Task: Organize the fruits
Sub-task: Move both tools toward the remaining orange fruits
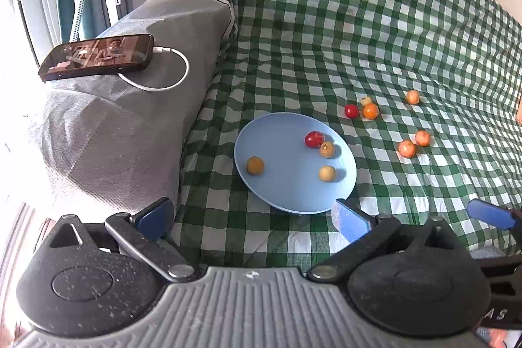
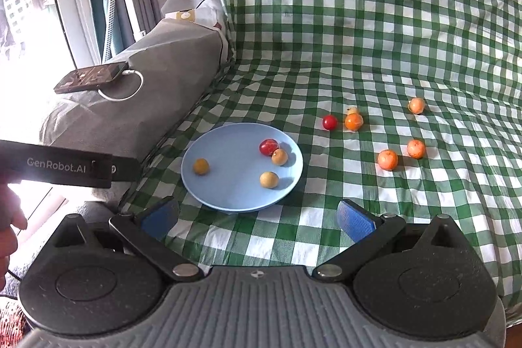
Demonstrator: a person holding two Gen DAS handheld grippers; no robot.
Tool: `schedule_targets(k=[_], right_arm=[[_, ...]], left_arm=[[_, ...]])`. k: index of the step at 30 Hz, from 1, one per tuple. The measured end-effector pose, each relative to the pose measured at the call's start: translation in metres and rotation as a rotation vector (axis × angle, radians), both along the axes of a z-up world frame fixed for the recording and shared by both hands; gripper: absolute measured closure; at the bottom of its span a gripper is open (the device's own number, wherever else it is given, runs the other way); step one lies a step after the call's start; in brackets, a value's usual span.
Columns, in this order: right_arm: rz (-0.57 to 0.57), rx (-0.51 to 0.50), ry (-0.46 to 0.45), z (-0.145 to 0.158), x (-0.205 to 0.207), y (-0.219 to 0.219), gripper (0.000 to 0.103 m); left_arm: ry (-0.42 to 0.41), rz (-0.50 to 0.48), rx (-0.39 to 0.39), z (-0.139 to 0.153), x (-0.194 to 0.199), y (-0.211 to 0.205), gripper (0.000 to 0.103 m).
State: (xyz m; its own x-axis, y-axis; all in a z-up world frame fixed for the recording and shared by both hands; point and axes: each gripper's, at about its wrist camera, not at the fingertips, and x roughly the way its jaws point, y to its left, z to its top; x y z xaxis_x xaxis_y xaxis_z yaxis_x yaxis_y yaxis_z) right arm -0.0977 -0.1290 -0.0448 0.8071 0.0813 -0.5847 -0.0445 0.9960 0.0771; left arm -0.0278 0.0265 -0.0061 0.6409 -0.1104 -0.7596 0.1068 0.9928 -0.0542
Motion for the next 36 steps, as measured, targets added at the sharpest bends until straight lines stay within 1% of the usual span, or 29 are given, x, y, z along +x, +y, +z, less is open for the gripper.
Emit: schedule_targets(k=[5, 10, 14, 15, 18, 21, 23, 26, 30, 31, 33, 36], right_arm=[[-0.085, 0.001, -0.036, -0.002, 0.008, -0.024, 0.001], [-0.228, 0.001, -0.032, -0.011, 0.031, -0.084, 0.001], [-0.32, -0.015, 0.004, -0.028, 0.059, -0.142, 0.001], [-0.33, -0.019, 0.02, -0.034, 0.065, -0.155, 0.001], [-0.362, -0.03, 0.078, -0.056, 0.091, -0.203, 0.001], [-0.391, -0.047, 0.128, -0.078, 0.119, -0.245, 0.001], [-0.4, -0.049, 0.156, -0.093, 0.135, -0.267, 0.001], [-0.363, -0.01, 0.192, -0.112, 0.161, -0.289, 0.001], [-0.295, -0.025, 0.213, -0.132, 0.189, -0.299, 0.001], [-0.276, -0.032, 0.21, -0.135, 0.195, -0.299, 0.001], [-0.229, -0.053, 0.198, -0.141, 0.207, -0.297, 0.001], [-0.173, -0.109, 0.179, -0.148, 0.221, -0.29, 0.001]], left_arm=[[0.012, -0.028, 0.025, -0.004, 0.017, -0.021, 0.0], [0.032, -0.11, 0.05, -0.018, 0.049, -0.074, 0.0], [0.076, -0.208, 0.001, -0.044, 0.081, -0.129, 0.0], [0.09, -0.229, -0.001, -0.052, 0.089, -0.143, 0.0], [0.117, -0.292, 0.026, -0.078, 0.114, -0.19, 0.0], [0.143, -0.351, 0.071, -0.104, 0.138, -0.234, 0.0], [0.158, -0.378, 0.106, -0.121, 0.154, -0.26, 0.0], [0.179, -0.408, 0.144, -0.143, 0.178, -0.288, 0.0], [0.18, -0.411, 0.231, -0.167, 0.206, -0.308, 0.0], [0.184, -0.414, 0.242, -0.171, 0.211, -0.309, 0.0], [0.181, -0.421, 0.223, -0.174, 0.221, -0.307, 0.0], [0.188, -0.431, 0.194, -0.175, 0.231, -0.302, 0.0]])
